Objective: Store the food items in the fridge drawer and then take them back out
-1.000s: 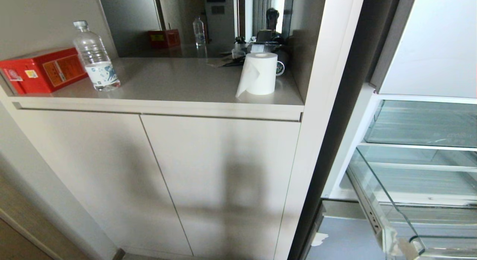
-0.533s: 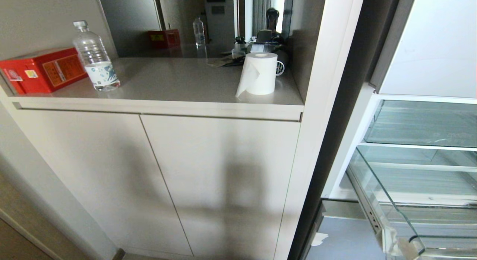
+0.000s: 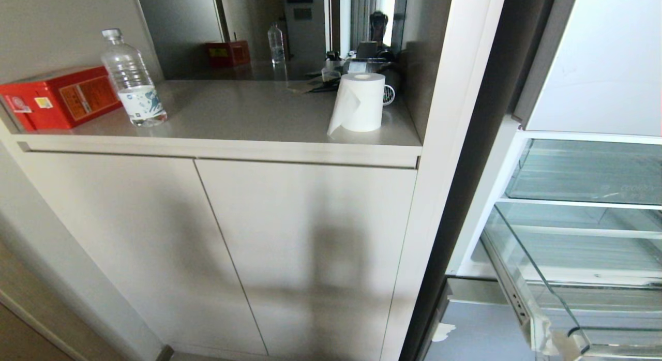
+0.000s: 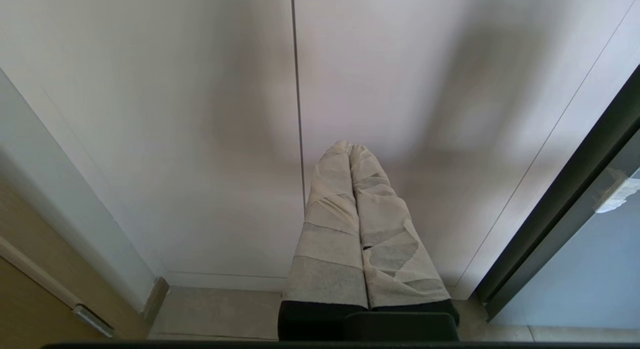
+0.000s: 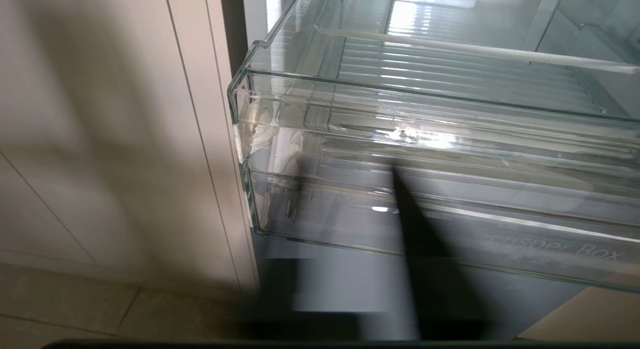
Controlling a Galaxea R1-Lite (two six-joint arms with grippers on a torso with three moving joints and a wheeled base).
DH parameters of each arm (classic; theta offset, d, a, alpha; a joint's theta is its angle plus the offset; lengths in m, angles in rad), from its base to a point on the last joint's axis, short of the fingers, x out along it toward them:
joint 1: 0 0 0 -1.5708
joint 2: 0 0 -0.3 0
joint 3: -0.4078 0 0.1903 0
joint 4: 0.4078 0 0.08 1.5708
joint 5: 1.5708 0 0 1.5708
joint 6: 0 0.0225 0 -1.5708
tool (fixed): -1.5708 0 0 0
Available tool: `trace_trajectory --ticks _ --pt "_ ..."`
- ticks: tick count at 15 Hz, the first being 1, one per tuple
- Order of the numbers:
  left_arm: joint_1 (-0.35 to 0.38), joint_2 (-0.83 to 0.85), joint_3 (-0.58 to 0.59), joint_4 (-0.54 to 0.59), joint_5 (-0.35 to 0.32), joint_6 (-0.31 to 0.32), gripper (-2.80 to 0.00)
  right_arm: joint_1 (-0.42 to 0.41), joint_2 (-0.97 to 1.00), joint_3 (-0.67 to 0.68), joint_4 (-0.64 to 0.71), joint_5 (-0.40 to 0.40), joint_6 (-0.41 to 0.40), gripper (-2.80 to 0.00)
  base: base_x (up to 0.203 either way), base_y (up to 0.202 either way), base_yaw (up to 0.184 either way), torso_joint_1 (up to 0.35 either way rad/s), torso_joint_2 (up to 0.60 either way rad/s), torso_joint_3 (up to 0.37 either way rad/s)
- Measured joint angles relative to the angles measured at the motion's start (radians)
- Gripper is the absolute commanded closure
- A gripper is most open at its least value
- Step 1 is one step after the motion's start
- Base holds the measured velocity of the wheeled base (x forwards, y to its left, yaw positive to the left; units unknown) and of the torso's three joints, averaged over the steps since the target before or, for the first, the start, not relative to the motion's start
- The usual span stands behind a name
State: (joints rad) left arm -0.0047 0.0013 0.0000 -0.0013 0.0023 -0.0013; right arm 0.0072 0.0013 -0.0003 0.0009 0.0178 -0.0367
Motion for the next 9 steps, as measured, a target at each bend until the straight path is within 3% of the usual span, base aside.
trace_trajectory --ticks 6,9 --pt "0.000 0.000 0.000 0.000 0.000 0.000 0.00 0.000 -0.001 0.000 0.000 -0.017 0.032 0.00 0.001 0.002 -0.008 0.001 0.00 0.000" --pt "0.000 0.000 0.000 0.000 -0.001 0.000 0.00 0.000 -0.001 0.000 0.000 -0.017 0.032 0.00 0.002 0.006 -0.138 0.002 0.00 0.004"
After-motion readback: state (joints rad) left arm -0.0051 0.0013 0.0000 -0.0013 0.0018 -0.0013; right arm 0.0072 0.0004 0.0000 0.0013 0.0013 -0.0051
